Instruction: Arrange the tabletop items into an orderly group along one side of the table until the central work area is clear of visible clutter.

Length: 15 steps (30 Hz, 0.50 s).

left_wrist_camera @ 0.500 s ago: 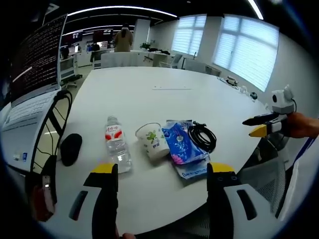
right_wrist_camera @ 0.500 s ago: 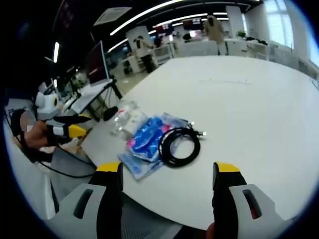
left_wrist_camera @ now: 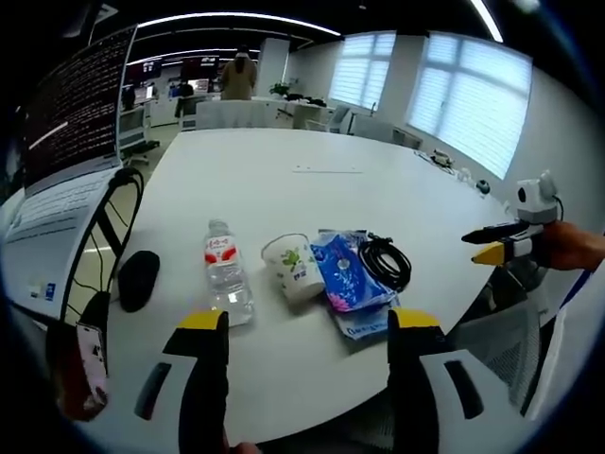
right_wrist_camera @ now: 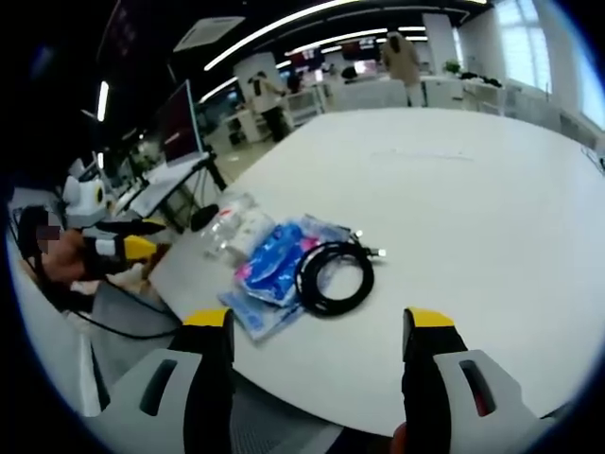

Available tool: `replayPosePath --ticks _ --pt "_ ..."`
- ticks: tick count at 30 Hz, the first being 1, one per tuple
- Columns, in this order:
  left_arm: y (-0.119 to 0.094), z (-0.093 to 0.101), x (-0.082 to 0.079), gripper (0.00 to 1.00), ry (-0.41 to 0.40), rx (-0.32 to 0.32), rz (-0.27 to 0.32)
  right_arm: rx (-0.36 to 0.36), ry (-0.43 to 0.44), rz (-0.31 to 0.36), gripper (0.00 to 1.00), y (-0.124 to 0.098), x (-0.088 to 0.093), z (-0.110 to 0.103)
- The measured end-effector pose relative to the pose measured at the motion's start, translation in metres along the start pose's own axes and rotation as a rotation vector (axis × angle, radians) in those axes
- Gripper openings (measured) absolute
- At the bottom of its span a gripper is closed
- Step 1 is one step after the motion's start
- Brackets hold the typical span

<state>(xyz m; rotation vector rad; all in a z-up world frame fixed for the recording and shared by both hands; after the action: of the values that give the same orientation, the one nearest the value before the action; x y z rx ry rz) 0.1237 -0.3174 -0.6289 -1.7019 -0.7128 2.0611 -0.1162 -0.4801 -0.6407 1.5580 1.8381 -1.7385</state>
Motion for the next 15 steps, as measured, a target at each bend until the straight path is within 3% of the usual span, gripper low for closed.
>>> replayPosePath --ticks 15 --pt "-0.0012 -0.0039 -0.0019 0.66 -0.018 0.004 0.011 0.017 0.001 0.017 0.71 -0.0030 -0.0058 0.0000"
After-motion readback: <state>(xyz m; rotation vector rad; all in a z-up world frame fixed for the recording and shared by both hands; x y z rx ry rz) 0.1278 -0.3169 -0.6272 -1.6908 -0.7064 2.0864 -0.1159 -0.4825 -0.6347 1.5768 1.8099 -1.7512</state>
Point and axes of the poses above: the point that each gripper's makers call its tool centre point, and the gripper's own axes: y roughly forward along the fingers, z roughly to its right, x roughly out of its underside, the point moved 2 cm from there along -y, roughly backward along the fingers, and after that the axes turned 4 degrees about y, right-handed, at the moved point
